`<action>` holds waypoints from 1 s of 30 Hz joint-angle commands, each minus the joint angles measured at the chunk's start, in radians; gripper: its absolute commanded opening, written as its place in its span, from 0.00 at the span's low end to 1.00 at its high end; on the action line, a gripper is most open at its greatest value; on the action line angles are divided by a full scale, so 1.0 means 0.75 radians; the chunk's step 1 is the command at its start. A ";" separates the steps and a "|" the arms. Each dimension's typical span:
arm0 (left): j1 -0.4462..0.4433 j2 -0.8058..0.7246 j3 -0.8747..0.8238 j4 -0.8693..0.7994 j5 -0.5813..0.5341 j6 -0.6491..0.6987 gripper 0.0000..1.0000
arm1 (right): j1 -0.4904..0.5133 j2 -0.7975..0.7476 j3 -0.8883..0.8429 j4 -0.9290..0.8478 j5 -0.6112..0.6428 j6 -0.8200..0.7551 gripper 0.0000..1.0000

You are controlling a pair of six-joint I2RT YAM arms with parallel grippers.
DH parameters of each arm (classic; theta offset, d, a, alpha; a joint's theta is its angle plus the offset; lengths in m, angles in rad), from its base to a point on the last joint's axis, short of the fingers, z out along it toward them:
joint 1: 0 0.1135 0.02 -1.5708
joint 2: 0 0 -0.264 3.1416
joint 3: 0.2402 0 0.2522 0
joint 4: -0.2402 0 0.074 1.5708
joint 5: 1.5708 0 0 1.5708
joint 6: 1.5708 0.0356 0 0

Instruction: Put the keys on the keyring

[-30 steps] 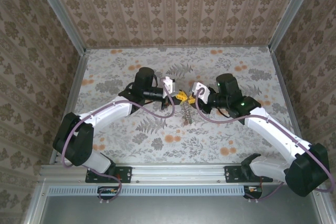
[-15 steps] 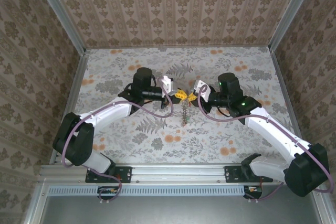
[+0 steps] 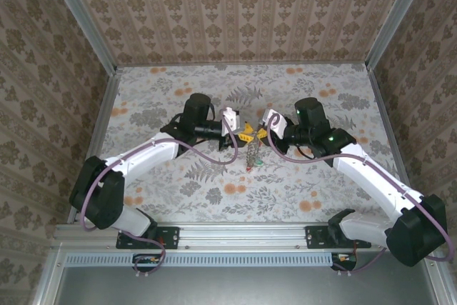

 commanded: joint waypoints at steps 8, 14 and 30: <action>-0.025 0.002 0.078 -0.052 -0.016 0.047 0.24 | 0.018 0.003 0.061 -0.036 0.021 -0.044 0.00; -0.037 0.026 0.118 -0.162 -0.044 0.120 0.20 | 0.018 -0.007 0.062 -0.028 0.011 -0.042 0.00; -0.041 0.071 0.162 -0.196 -0.018 0.128 0.00 | 0.020 -0.016 0.055 -0.002 0.005 -0.021 0.00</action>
